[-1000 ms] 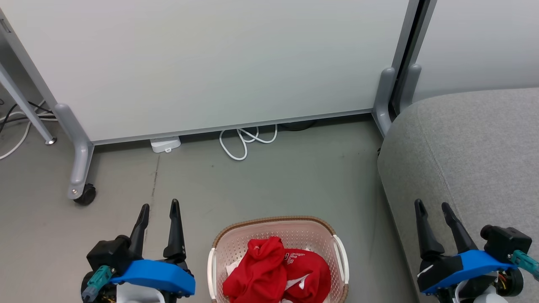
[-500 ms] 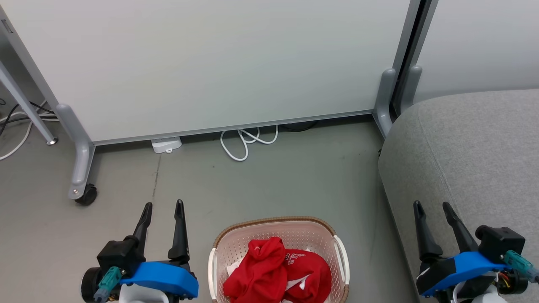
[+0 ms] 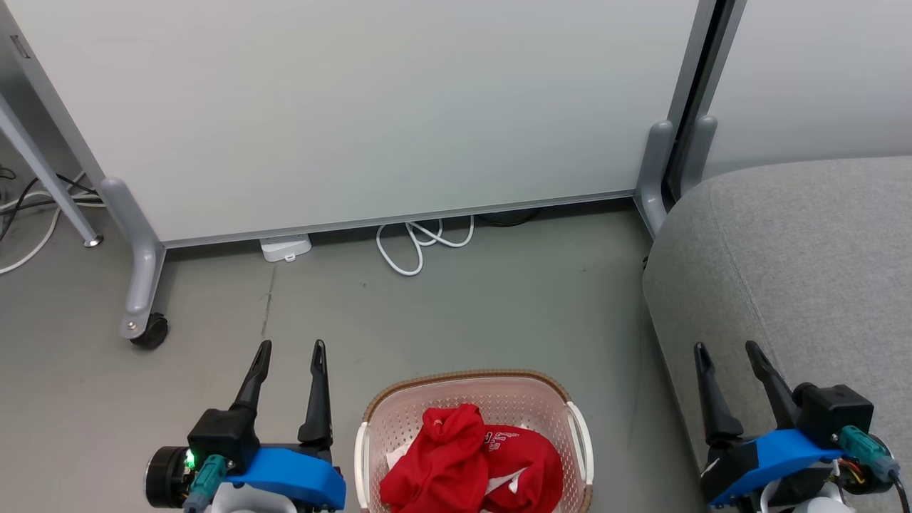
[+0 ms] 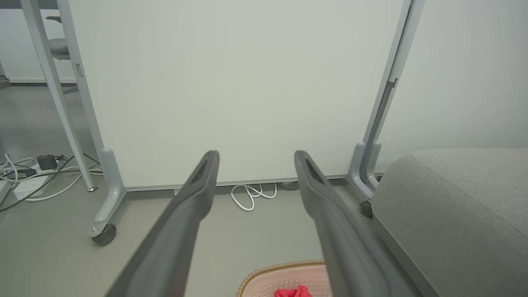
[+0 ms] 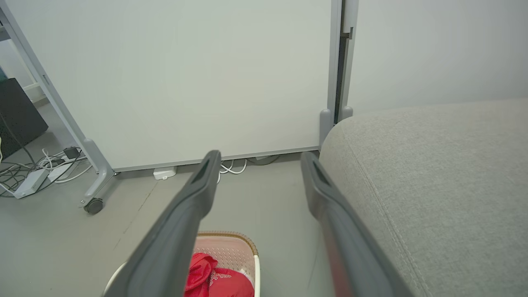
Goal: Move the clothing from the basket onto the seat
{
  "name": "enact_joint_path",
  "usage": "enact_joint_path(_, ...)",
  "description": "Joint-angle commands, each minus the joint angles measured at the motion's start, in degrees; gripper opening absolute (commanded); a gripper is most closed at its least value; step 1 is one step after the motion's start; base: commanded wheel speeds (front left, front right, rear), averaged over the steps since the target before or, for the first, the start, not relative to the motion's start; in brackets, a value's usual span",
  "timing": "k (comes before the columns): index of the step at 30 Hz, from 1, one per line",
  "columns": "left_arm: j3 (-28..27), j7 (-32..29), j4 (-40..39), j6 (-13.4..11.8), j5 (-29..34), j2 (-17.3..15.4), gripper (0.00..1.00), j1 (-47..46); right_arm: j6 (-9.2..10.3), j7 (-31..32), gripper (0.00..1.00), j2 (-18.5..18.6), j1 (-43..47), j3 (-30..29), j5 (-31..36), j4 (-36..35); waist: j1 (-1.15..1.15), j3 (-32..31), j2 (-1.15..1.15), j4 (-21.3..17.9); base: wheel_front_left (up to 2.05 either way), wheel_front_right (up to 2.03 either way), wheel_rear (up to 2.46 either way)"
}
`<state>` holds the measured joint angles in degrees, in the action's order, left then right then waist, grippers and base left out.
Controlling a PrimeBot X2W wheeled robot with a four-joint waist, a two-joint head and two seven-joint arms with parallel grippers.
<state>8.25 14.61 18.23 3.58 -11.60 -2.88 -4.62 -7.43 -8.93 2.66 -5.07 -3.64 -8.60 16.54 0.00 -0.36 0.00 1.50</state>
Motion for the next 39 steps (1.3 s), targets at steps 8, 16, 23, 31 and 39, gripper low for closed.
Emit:
enact_joint_path(8,0.6,0.7,-0.1,-0.3,1.3,0.0,1.00,-0.2,-0.07,-0.6,1.00,0.4,0.2,0.1,1.6,0.0,0.00,-0.4,0.00,0.1,0.00,0.00,0.00)
enact_joint_path(16,0.8,0.7,-0.2,-0.4,1.0,0.0,1.00,0.0,-0.07,-0.2,1.00,0.4,0.5,0.2,1.1,-0.3,0.00,-0.5,0.00,0.1,0.00,0.00,0.00)
enact_joint_path(23,1.0,0.7,0.5,-0.3,0.7,0.0,1.00,-0.1,-0.07,-0.1,1.00,0.4,-0.1,0.5,1.0,-0.9,0.00,0.9,0.00,-0.3,0.00,0.00,0.00)
enact_joint_path(31,0.7,0.6,1.8,1.0,1.8,-0.1,1.00,-3.6,-0.07,-1.0,1.00,0.4,-4.0,2.1,0.3,-3.6,0.00,10.1,0.00,-3.1,0.00,0.00,0.00)
enact_joint_path(39,1.4,0.6,6.6,2.3,3.3,-1.3,1.00,-10.8,-0.07,-2.6,1.00,0.3,-9.1,3.1,-0.7,-6.0,0.00,22.1,0.00,-7.3,0.00,0.00,0.00)
